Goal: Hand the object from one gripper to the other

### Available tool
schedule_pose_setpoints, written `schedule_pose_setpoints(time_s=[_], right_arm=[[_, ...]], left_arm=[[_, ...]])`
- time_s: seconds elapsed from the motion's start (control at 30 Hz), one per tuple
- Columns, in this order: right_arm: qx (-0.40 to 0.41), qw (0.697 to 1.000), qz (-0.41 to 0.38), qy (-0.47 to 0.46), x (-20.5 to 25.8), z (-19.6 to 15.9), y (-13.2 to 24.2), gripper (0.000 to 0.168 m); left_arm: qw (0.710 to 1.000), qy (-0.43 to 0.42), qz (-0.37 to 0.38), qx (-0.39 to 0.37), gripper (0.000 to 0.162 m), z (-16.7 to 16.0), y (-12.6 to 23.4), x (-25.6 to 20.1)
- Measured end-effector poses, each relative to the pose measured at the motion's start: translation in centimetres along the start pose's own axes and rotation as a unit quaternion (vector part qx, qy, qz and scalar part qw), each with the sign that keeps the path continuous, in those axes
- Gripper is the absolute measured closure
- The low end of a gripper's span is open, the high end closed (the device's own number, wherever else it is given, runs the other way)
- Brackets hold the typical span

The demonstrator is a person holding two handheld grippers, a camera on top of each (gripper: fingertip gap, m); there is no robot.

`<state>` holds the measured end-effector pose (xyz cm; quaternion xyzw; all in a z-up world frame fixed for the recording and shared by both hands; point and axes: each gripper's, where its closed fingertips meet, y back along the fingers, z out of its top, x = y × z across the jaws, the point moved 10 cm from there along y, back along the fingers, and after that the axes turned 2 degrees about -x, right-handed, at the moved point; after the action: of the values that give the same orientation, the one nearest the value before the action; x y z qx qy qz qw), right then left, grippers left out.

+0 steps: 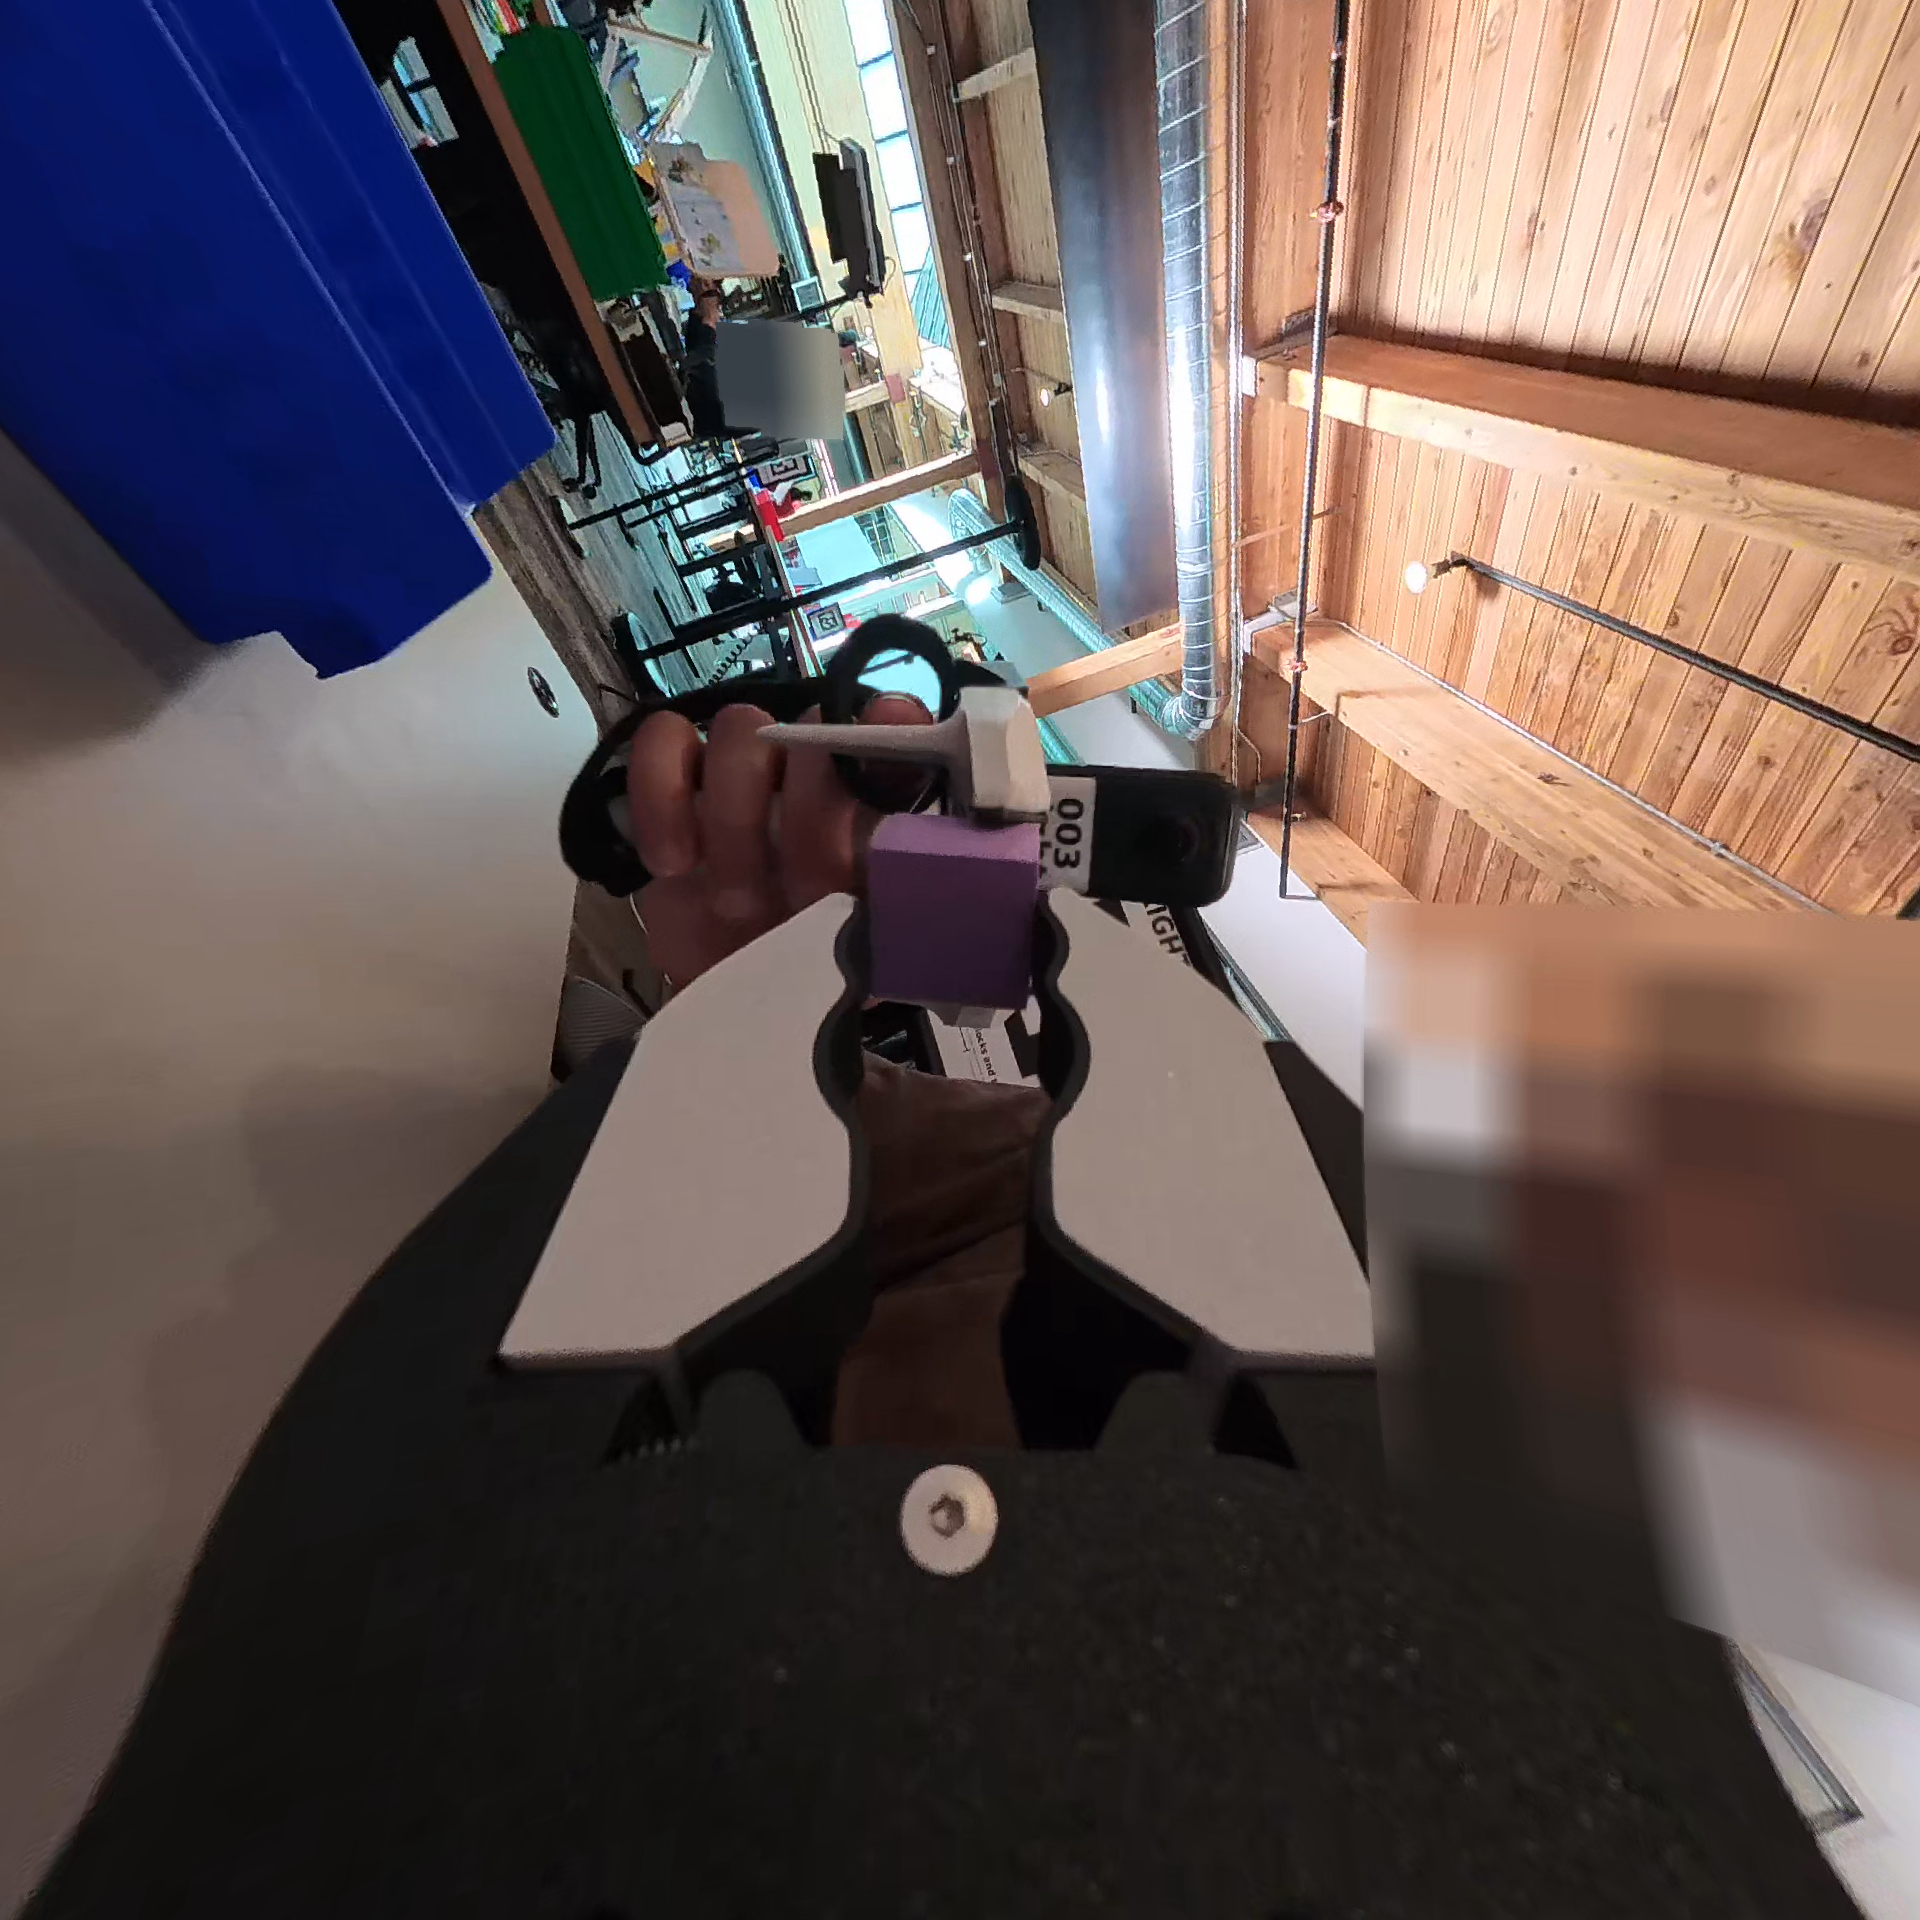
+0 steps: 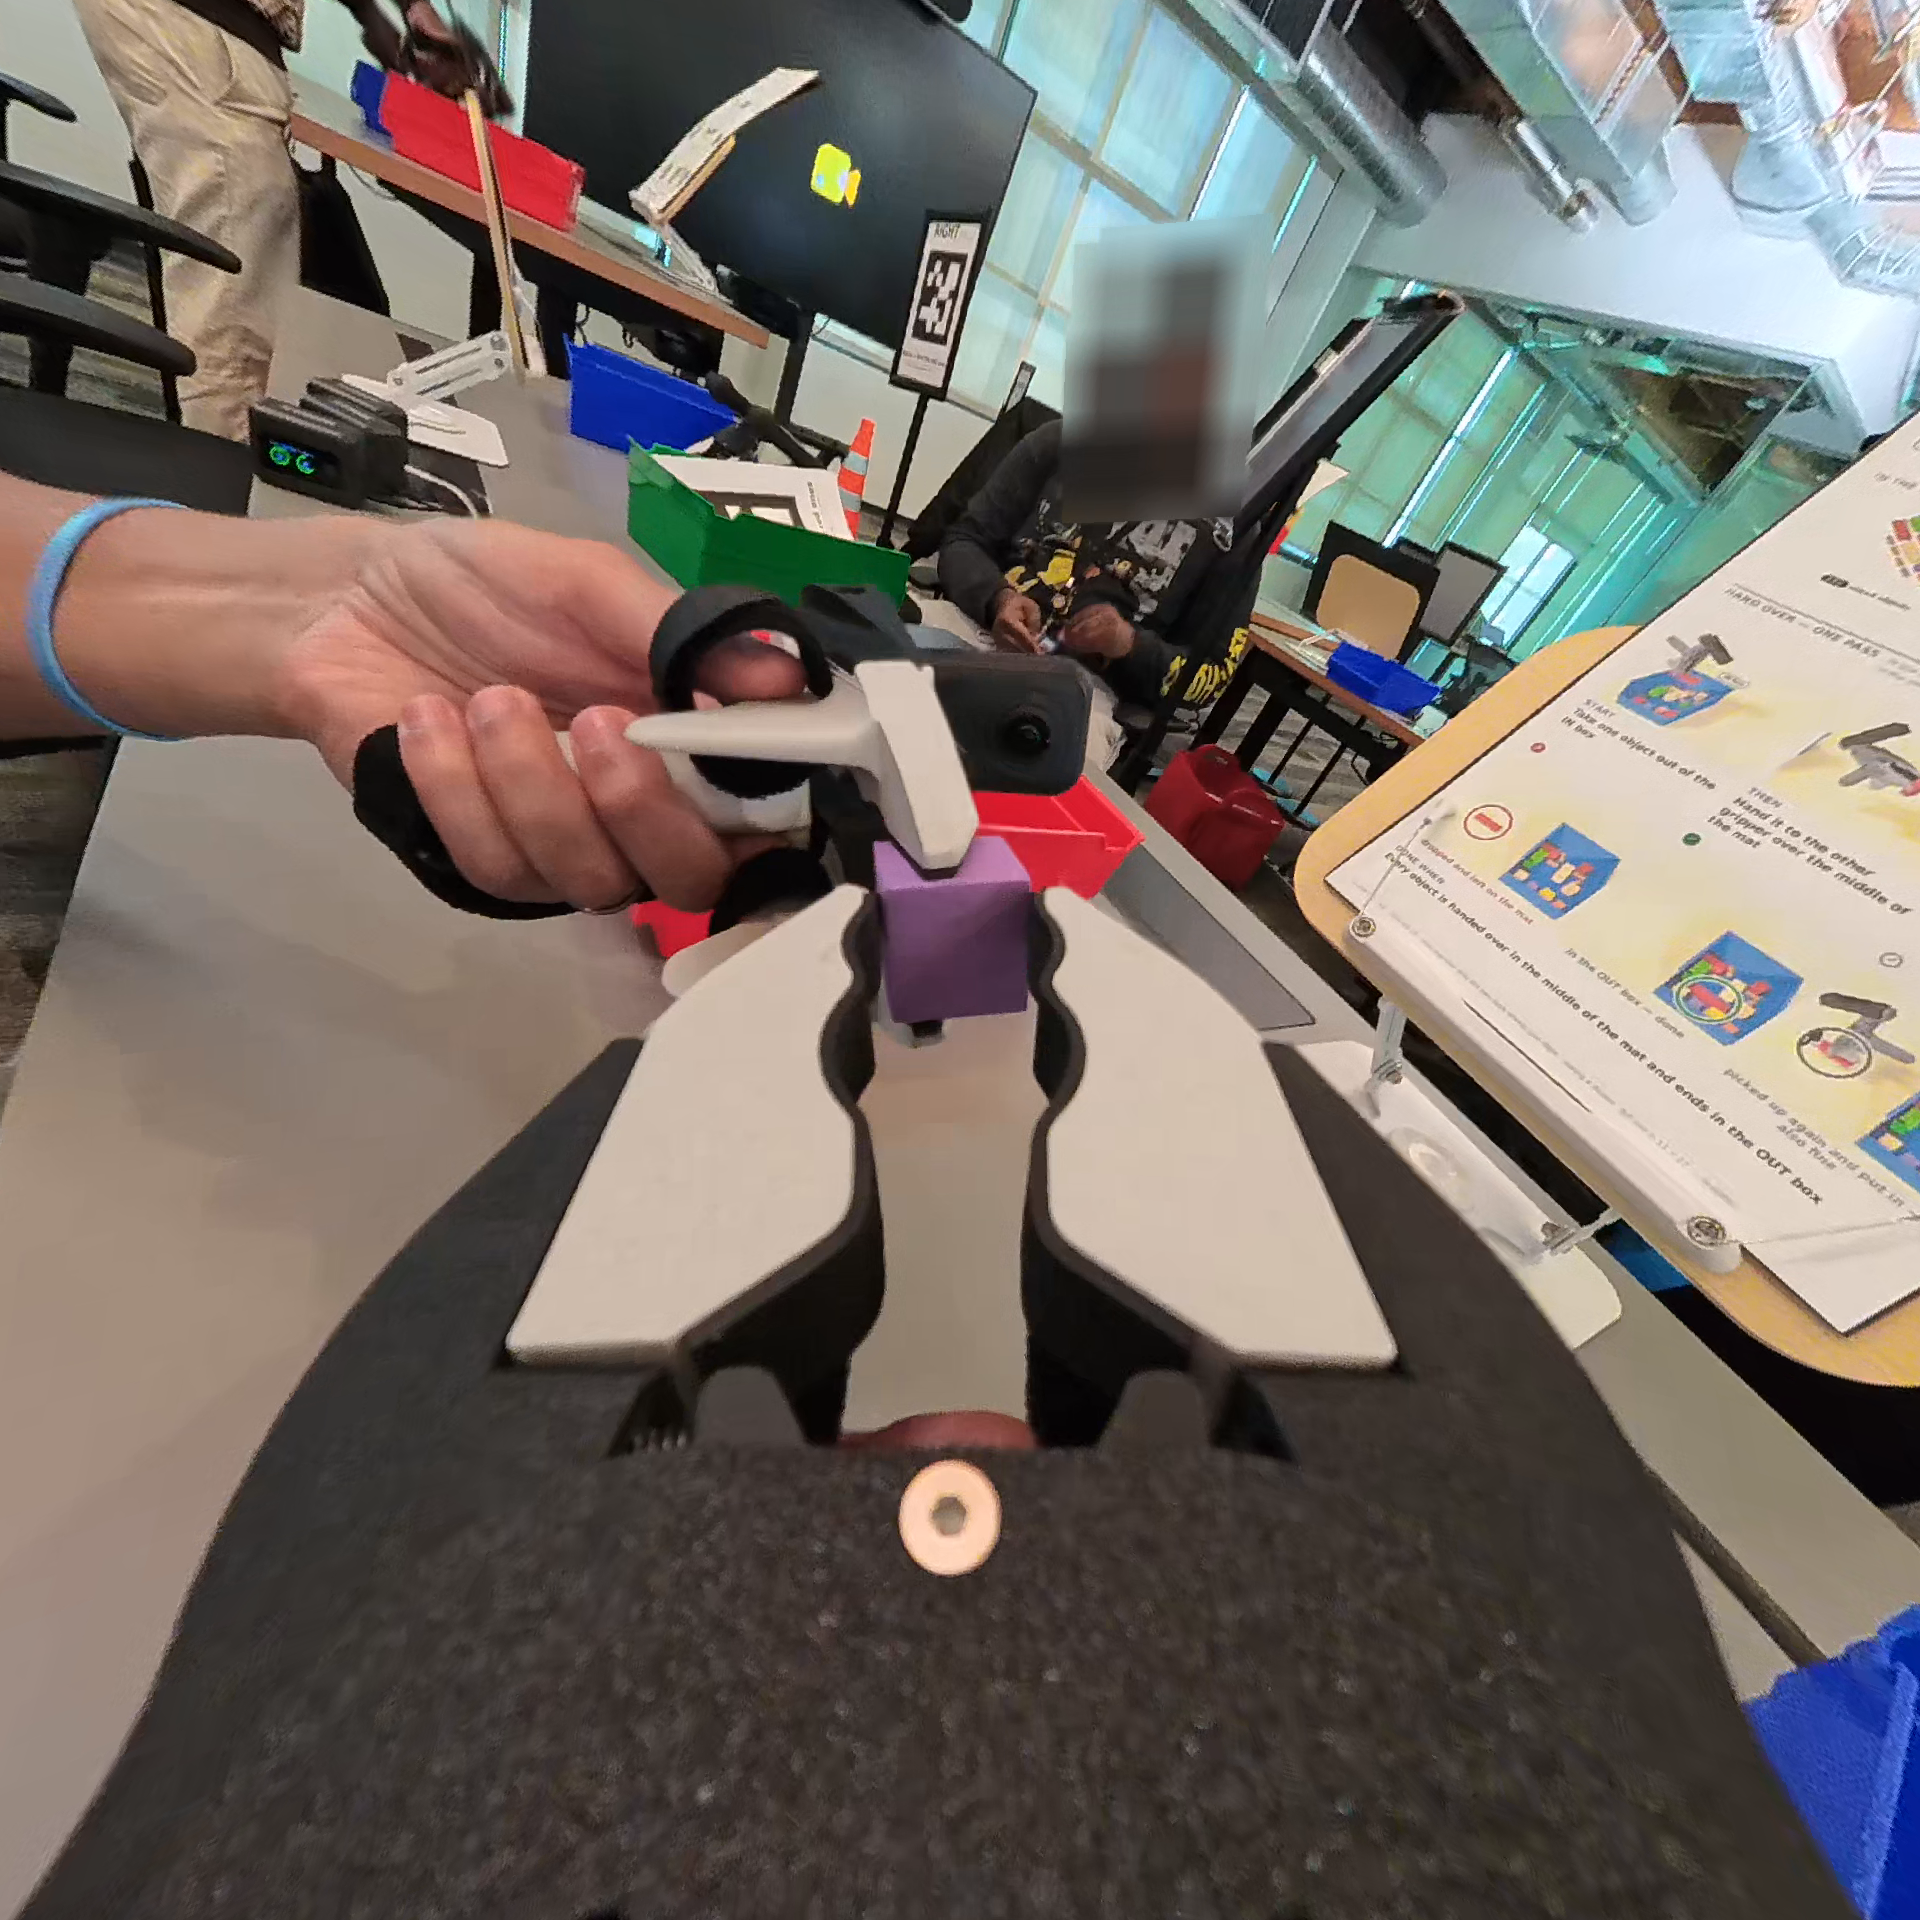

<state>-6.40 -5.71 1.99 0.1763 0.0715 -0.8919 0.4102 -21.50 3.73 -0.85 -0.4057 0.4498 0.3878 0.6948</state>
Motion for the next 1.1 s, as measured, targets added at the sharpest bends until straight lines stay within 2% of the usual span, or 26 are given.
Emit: schedule_pose_setpoints(time_s=[0.07,0.13,0.17,0.3,0.37,0.43,0.5,0.57,0.67,0.77,0.83,0.9,1.1], right_arm=[[0.003,1.0,0.003,-0.009,0.0,0.5,0.6,0.142],[-0.002,1.0,-0.016,-0.001,-0.9,1.6,1.9,0.142],[-0.001,0.999,-0.039,0.011,-1.9,2.3,3.1,0.142],[0.064,0.973,-0.212,0.059,-8.9,5.2,10.2,0.142],[0.142,0.954,-0.264,0.034,-13.4,4.3,12.8,0.142],[0.21,0.935,-0.287,-0.012,-17.9,1.8,13.9,0.142],[0.249,0.923,-0.283,-0.076,-21.8,-1.8,13.1,0.142],[0.33,0.9,-0.23,-0.165,-24.9,-6.6,11.0,0.142],[0.46,0.832,-0.168,-0.263,-27.4,-14.2,7.8,0.142],[0.54,0.782,-0.12,-0.288,-28.0,-19.5,5.4,0.142],[0.561,0.769,-0.11,-0.286,-28.1,-21.3,4.4,0.141],[0.565,0.768,-0.103,-0.282,-28.2,-22.2,3.4,0.142],[0.584,0.767,-0.096,-0.246,-28.0,-22.9,1.7,0.142]], left_arm=[[1.0,-0.004,-0.023,0.012,0.13,-0.6,0.0,-0.2],[0.999,-0.022,-0.006,0.025,0.115,-2.0,0.9,-0.1],[0.999,-0.036,0.02,0.026,0.108,-2.9,1.8,0.0],[0.984,-0.124,0.123,0.013,0.108,-8.9,6.0,-0.3],[0.963,-0.187,0.194,-0.008,0.112,-12.4,7.3,-0.2],[0.939,-0.225,0.258,-0.042,0.115,-15.3,8.1,0.4],[0.901,-0.245,0.349,-0.084,0.118,-16.8,9.4,0.8],[0.873,-0.267,0.391,-0.119,0.118,-17.3,10.6,0.7],[0.854,-0.285,0.4,-0.174,0.118,-17.4,12.0,0.4],[0.847,-0.283,0.411,-0.185,0.119,-17.3,13.2,0.3],[0.841,-0.276,0.421,-0.198,0.119,-17.5,13.9,0.4],[0.844,-0.267,0.421,-0.198,0.119,-17.8,14.2,0.5],[0.832,-0.285,0.439,-0.185,0.119,-17.9,13.8,0.4]])
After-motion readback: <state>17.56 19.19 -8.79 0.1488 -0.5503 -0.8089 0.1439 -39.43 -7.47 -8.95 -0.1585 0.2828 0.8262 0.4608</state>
